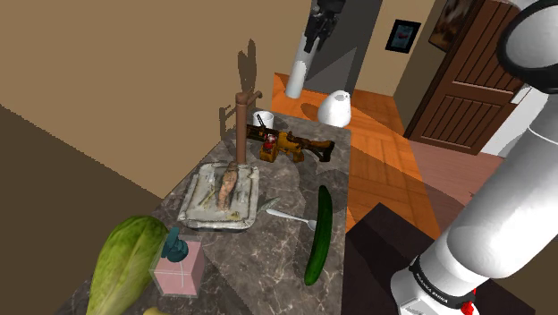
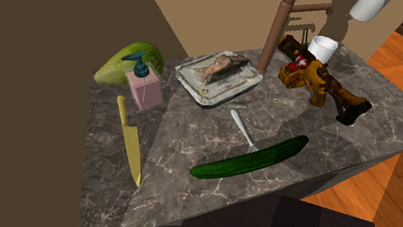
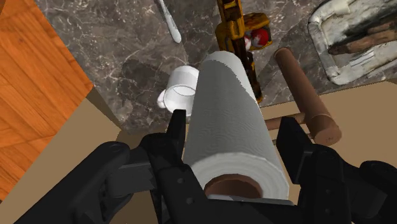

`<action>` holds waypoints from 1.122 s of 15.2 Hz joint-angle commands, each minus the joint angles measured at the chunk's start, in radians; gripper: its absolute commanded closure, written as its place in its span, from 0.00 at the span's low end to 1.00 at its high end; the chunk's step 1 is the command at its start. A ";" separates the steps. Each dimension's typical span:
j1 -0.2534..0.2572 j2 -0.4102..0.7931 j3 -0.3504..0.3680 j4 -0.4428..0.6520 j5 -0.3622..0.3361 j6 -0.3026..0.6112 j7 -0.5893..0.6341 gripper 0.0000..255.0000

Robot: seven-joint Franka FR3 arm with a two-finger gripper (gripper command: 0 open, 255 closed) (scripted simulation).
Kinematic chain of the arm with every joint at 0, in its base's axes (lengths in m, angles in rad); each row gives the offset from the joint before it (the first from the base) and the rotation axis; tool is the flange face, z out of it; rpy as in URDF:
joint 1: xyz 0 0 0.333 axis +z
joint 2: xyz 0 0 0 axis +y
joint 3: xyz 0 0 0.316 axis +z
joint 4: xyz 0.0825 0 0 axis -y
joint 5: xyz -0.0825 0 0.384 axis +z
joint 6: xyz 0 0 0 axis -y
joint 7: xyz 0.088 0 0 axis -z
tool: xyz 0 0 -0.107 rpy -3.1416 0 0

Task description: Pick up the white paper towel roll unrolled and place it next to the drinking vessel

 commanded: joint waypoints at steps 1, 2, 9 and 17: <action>-0.014 0.089 -0.010 0.123 0.010 -0.035 -0.020 1.00; -0.023 0.136 -0.015 0.187 0.016 -0.054 -0.032 1.00; -0.071 0.340 -0.026 0.448 0.043 -0.116 -0.075 1.00; -0.061 0.267 -0.027 0.224 0.038 0.035 -0.088 1.00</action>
